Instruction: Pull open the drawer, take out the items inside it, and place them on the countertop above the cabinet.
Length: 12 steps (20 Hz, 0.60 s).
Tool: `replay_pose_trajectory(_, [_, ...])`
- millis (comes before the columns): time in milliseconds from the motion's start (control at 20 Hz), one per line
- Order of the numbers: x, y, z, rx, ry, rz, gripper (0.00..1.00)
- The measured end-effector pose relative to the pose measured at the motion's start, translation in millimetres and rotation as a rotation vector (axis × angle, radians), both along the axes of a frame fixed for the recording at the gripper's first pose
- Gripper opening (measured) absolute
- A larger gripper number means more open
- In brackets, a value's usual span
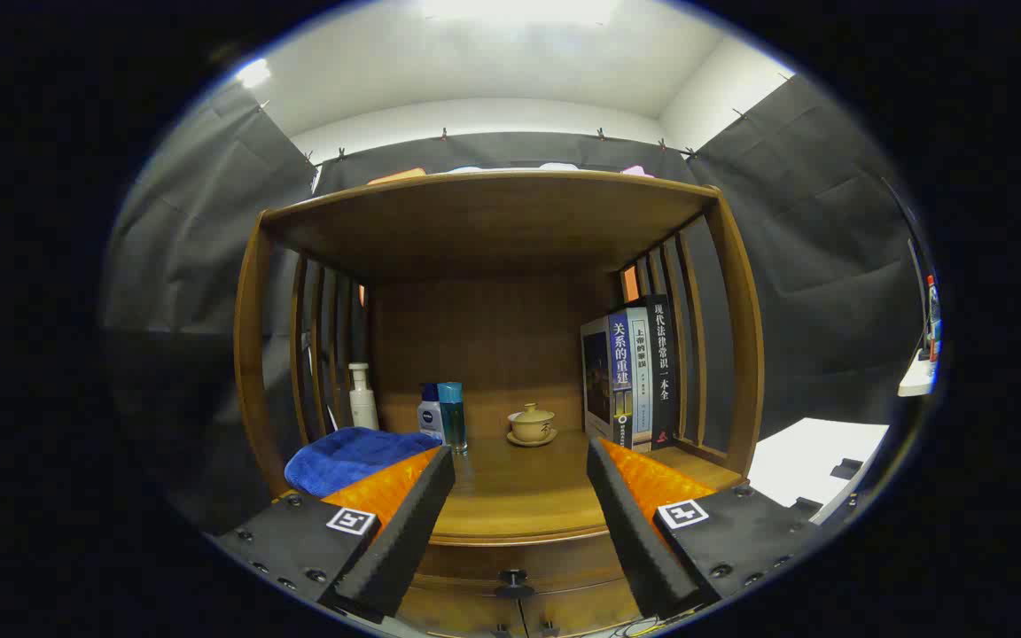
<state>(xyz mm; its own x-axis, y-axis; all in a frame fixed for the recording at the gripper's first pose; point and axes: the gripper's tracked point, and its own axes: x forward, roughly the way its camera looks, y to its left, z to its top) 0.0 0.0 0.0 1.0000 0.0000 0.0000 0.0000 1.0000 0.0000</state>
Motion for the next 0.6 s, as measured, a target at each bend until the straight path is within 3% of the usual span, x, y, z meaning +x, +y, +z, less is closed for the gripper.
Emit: replay_pose_trajectory(600, [-5.7,-0.3,4.6,0.003,0.005,-0.013,0.99])
